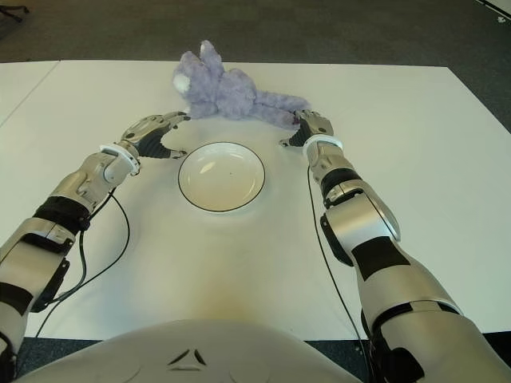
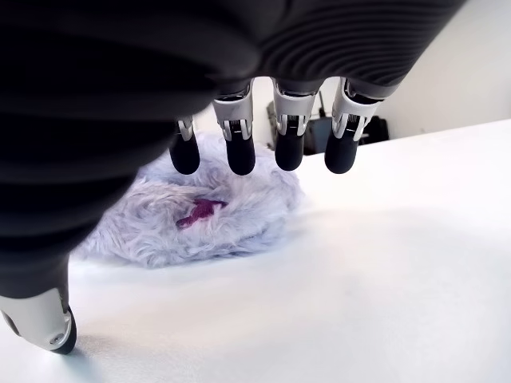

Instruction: Put the doll into the plate.

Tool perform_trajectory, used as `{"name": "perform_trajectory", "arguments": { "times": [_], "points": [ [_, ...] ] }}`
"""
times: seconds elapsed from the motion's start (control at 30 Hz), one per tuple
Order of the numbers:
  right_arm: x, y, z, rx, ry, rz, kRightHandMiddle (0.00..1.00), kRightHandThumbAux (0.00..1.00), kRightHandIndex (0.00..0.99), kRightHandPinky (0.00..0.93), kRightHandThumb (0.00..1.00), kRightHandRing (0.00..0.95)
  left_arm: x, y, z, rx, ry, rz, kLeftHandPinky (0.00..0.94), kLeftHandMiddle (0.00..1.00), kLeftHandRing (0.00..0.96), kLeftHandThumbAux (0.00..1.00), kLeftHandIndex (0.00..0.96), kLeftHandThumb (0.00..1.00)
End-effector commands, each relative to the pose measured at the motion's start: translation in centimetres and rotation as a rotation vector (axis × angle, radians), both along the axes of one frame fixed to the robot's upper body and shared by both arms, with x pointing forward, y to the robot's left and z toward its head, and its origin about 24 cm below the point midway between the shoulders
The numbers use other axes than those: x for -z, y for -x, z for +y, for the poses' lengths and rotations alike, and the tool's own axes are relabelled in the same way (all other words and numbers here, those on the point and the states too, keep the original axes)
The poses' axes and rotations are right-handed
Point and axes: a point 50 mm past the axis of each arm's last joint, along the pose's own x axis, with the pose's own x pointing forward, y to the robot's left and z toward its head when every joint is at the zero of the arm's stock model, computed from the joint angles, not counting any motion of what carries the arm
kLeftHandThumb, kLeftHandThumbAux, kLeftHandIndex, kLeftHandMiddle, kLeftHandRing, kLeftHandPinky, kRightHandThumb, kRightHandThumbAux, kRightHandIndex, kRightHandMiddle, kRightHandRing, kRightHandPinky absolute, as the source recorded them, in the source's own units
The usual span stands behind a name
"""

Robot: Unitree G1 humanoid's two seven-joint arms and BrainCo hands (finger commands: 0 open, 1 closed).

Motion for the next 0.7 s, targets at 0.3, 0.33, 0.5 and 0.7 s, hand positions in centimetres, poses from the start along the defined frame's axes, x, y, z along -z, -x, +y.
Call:
{"name": "perform_trajectory", "arguments": {
  "times": [0.3,0.33,0.5,0.7],
  "points": [
    [5.0,2.7,2.9,-0.01,-0.115,0.191,0.0,0.621,0.013,0.042,0.21,0.0,-0.4,1.2,0.1,0.028,0.009,0.004,0.0,0.019,0.118,0.64,0.014,0.091],
    [5.0,2.7,3.0,-0.009,-0.119,0.191,0.0,0.624,0.014,0.037,0.21,0.0,-0.4,1.2,0.1,0.028,0.01,0.005,0.0,0.019,0.118,0.639,0.014,0.09],
    [5.1,2.7,3.2,-0.009,-0.138,0.193,0.0,0.637,0.014,0.017,0.211,0.0,-0.4,1.0,0.0,0.025,0.009,0.007,0.0,0.016,0.142,0.633,0.013,0.074],
    [5.1,2.7,3.2,-0.006,-0.161,0.192,0.0,0.651,0.011,0.007,0.217,0.0,-0.2,0.9,-0.1,0.015,0.002,0.002,0.0,0.021,0.13,0.63,0.013,0.064]
  ]
}}
